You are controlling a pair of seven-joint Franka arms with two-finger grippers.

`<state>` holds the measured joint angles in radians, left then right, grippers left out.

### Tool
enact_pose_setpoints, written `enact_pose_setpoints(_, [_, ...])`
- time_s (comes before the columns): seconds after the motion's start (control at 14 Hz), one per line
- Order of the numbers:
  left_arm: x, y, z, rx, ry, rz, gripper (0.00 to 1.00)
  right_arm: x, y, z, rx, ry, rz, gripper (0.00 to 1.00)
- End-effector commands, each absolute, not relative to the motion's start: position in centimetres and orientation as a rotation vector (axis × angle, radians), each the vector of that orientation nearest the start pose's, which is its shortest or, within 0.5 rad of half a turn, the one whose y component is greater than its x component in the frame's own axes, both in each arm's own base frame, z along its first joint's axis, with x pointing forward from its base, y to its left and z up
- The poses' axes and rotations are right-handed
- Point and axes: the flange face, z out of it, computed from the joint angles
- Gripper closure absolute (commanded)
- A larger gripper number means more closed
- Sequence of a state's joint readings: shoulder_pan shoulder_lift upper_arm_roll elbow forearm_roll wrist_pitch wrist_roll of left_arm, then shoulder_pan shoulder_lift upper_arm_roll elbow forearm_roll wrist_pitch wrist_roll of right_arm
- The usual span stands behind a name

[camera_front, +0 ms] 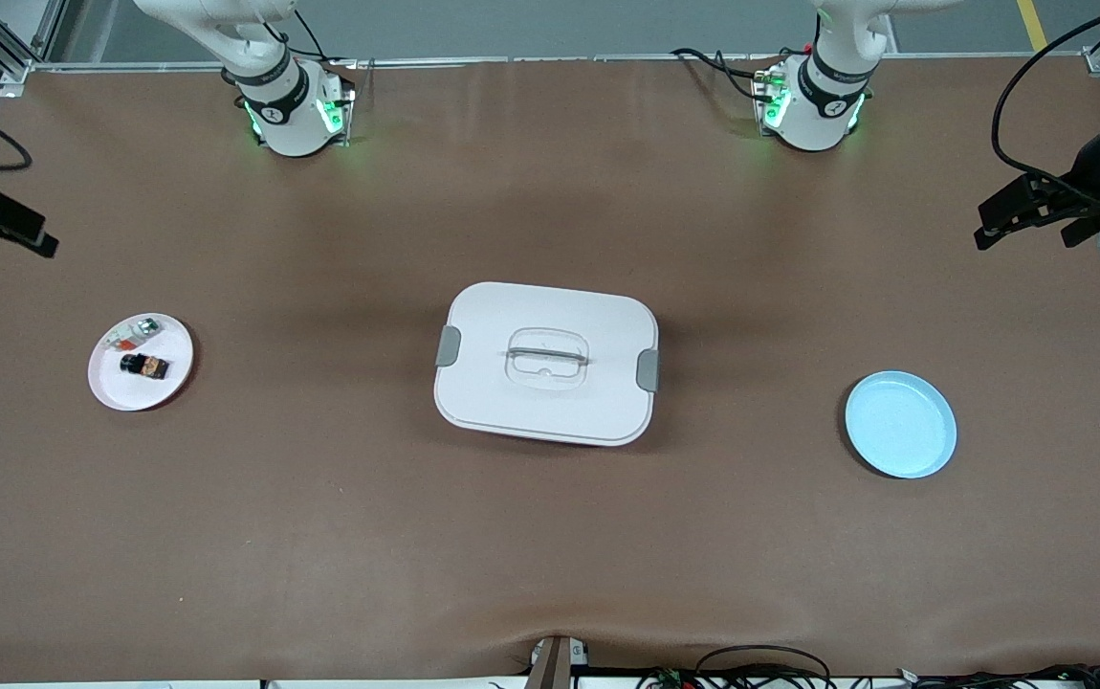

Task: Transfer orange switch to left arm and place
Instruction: 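Lower the right gripper over the orange switch on the white plate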

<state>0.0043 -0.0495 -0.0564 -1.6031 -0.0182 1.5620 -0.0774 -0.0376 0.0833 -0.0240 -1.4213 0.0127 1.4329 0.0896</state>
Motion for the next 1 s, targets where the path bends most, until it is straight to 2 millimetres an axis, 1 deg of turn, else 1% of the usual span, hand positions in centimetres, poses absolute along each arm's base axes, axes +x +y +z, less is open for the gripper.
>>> enact_pose_setpoints(0.0, [53.5, -3.4, 64.0, -3.171, -0.021, 0.001, 0.00, 57.5, -4.8, 61.5, -3.126, 0.257, 0.175, 0.00])
enact_pose_setpoints(0.14, [53.5, -3.5, 64.1, -3.171, -0.016, 0.001, 0.00, 57.8, -5.2, 59.7, -3.112, 0.272, 0.230, 0.00])
enact_pose_setpoints(0.21, [53.5, -3.5, 64.1, -3.171, -0.016, 0.001, 0.00, 57.8, -5.0, 58.7, -3.127, 0.265, 0.251, 0.00])
enact_pose_setpoints(0.29, [53.5, -3.4, 64.1, -3.171, -0.018, 0.001, 0.00, 58.0, -5.1, 58.0, -3.140, 0.267, 0.252, 0.00])
enact_pose_setpoints(0.5, [53.6, -3.2, 64.0, -3.169, -0.016, 0.003, 0.00, 58.2, -5.9, 54.3, -3.176, 0.273, 0.270, 0.00])
enact_pose_setpoints(0.64, [53.6, -3.2, 64.0, -3.169, -0.016, 0.003, 0.00, 58.0, -7.3, 51.5, -3.194, 0.296, 0.285, 0.00])
enact_pose_setpoints(0.72, [53.5, -3.2, 64.2, -3.169, -0.020, -0.004, 0.00, 58.0, -7.6, 50.5, -3.203, 0.298, 0.279, 0.00])
enact_pose_setpoints(0.79, [53.6, -3.3, 64.6, -3.170, -0.023, -0.016, 0.00, 57.8, -8.5, 49.5, -3.203, 0.316, 0.283, 0.00])
enact_pose_setpoints(0.93, [53.6, -3.1, 64.5, -3.170, -0.027, -0.012, 0.00, 57.5, -10.2, 47.9, -3.202, 0.352, 0.284, 0.00])
